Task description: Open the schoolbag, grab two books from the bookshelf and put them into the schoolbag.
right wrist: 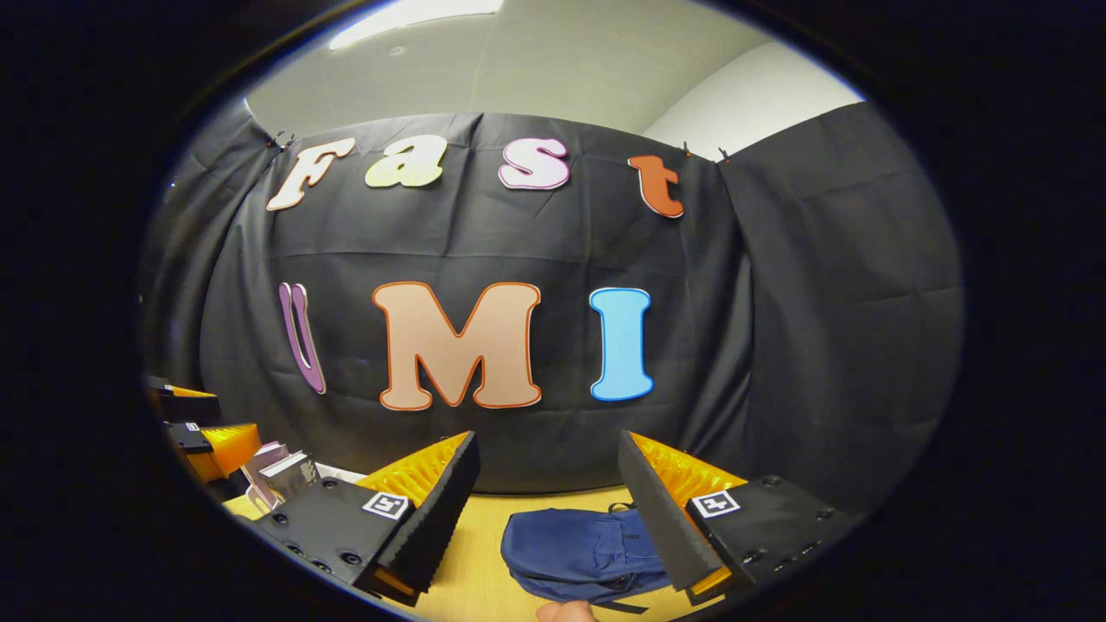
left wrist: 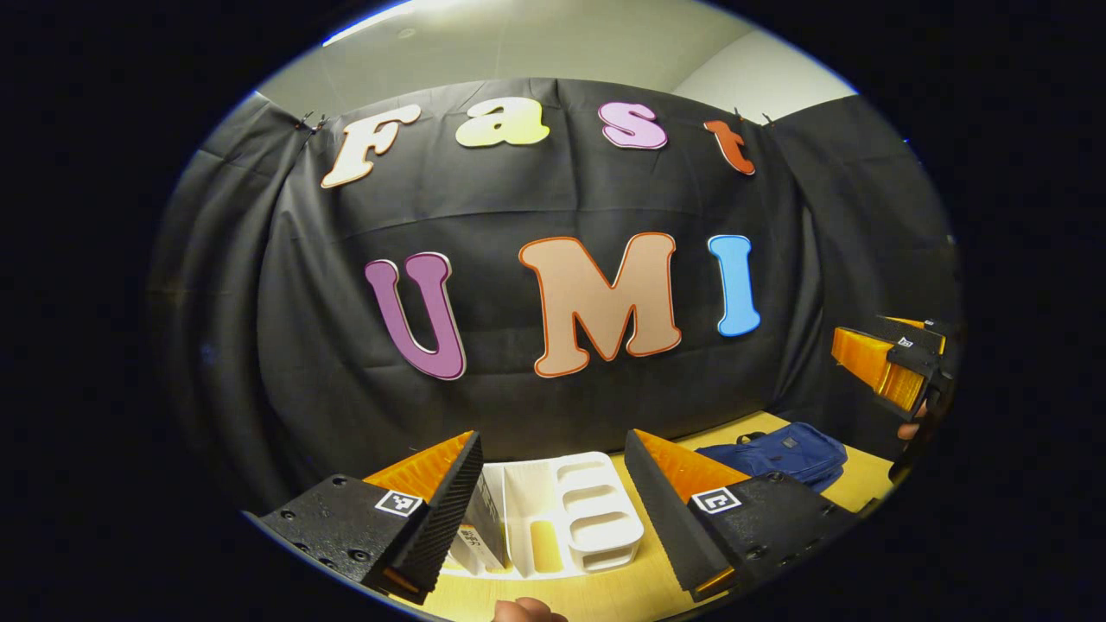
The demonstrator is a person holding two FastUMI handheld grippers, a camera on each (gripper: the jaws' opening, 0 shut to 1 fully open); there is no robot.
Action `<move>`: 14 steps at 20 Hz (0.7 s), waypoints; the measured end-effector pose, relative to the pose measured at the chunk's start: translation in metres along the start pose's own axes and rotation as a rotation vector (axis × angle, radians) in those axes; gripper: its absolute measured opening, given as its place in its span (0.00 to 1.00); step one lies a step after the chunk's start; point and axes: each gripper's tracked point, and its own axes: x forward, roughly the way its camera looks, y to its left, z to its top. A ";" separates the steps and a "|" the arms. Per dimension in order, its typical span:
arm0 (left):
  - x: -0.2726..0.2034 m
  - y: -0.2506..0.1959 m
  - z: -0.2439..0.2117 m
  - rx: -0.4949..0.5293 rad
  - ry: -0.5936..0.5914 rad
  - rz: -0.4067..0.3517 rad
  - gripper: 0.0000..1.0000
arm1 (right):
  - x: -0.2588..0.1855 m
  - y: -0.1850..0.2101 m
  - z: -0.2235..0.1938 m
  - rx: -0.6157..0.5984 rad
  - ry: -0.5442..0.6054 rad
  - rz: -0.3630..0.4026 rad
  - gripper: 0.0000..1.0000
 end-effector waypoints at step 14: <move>-0.003 0.018 -0.008 0.007 0.023 0.087 0.96 | 0.020 0.030 -0.005 -0.045 -0.010 0.111 1.00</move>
